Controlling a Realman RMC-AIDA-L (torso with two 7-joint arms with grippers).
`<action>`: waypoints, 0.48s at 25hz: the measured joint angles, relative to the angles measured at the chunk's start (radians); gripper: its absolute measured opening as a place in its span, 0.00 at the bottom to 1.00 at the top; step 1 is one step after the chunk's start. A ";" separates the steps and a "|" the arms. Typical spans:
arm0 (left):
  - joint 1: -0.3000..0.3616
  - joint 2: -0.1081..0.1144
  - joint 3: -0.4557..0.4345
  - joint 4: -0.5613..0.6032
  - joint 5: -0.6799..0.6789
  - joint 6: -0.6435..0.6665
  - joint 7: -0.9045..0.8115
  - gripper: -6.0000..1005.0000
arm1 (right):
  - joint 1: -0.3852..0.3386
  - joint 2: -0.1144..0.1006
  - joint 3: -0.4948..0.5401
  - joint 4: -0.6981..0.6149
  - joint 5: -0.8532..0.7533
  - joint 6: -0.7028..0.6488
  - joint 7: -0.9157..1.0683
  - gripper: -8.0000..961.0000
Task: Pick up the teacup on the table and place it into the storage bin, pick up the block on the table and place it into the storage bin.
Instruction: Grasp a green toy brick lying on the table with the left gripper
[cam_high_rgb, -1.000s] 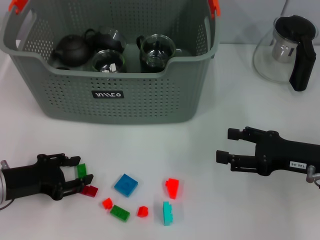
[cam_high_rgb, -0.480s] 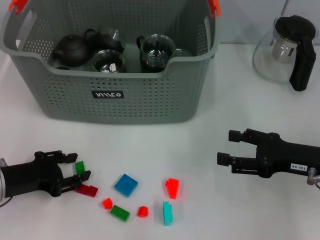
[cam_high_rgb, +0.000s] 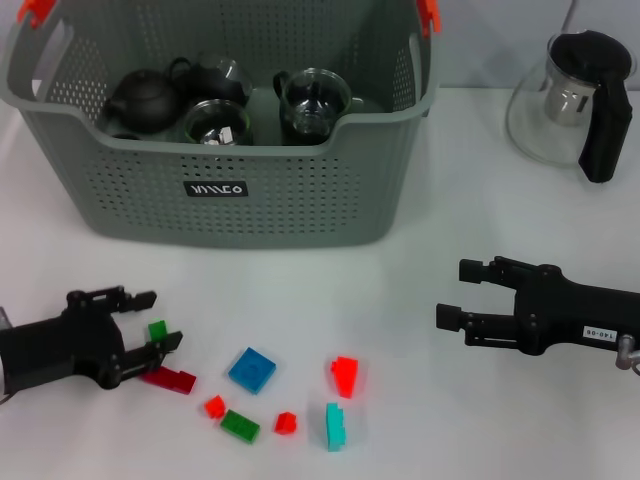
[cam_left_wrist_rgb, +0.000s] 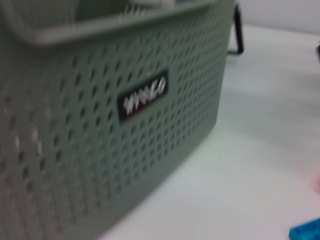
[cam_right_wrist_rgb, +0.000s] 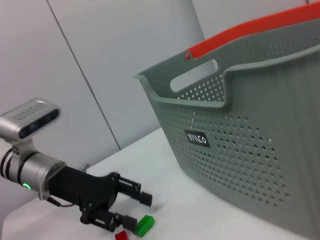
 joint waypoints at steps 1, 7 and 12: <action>0.005 0.000 -0.002 -0.004 -0.015 0.009 0.040 0.57 | 0.001 0.000 0.000 0.000 0.000 0.000 0.000 0.96; 0.011 0.002 -0.003 -0.020 -0.019 0.001 0.072 0.57 | 0.002 0.001 0.000 0.000 0.000 -0.001 0.003 0.96; 0.012 0.004 0.002 -0.048 -0.014 -0.043 0.072 0.56 | 0.002 0.000 0.001 0.000 0.000 0.000 0.004 0.96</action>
